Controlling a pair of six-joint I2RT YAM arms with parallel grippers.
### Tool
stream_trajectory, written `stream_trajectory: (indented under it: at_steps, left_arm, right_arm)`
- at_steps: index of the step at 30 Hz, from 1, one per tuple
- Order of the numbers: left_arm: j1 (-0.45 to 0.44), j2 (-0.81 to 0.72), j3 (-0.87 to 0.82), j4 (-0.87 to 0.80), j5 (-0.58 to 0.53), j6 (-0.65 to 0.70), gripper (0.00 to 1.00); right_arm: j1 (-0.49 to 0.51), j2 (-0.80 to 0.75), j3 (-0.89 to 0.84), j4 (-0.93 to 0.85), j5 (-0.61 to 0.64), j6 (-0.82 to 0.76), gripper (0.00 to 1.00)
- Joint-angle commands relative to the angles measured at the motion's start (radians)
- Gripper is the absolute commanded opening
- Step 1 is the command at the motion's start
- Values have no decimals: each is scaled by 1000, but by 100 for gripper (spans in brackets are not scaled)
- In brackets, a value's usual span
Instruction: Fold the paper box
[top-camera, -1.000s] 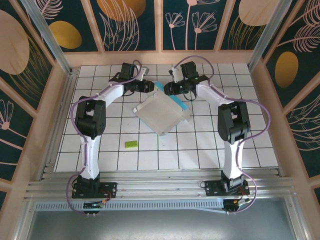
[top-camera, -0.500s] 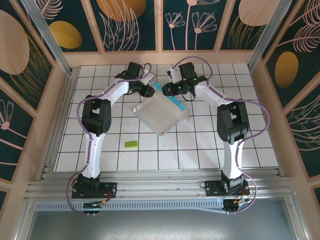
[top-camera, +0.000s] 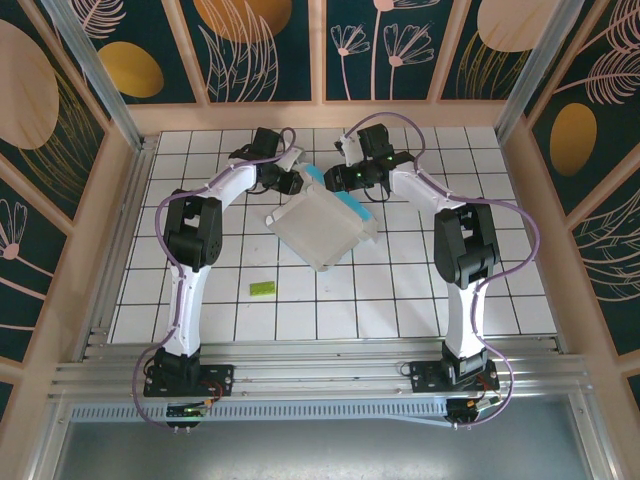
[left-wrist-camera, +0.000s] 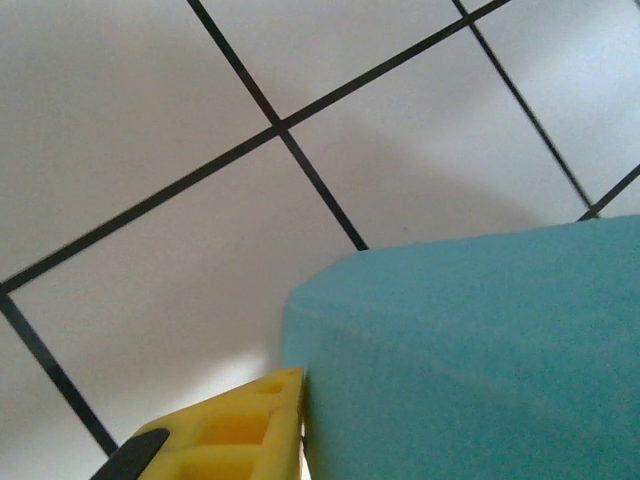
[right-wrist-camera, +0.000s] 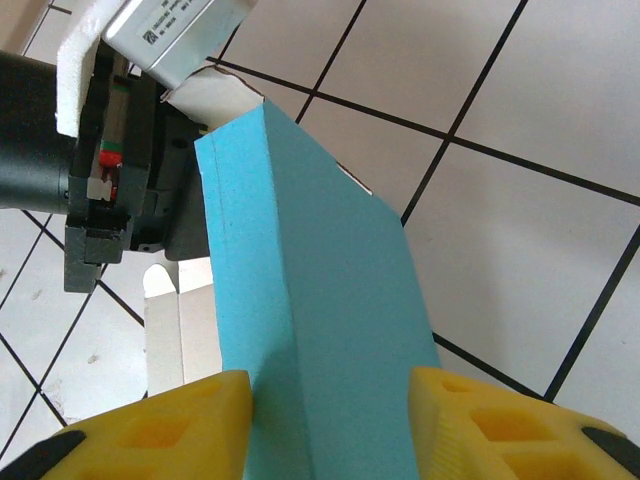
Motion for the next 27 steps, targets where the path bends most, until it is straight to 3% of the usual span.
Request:
stream_trajectory:
  at_steps: [1,9,14,19,27]
  left_arm:
    - [1,-47,59,-15,115,-128,16]
    - [-16,-76,82,6,243,-259,14]
    - [-26,-70,103,-18,208,-231,14]
    - [-44,-81,93,39,250,-359,14]
    - [-64,-157,-198,432,354,-673,19]
  right_arm:
    - [7,28,-8,-61,57,-2,45]
    - [4,29,-18,-50,102,1,45]
    - [5,28,-16,-46,100,-3,43]
    - [-1,30,-30,-39,109,-3,42]
    - [0,28,-50,-9,94,7,40]
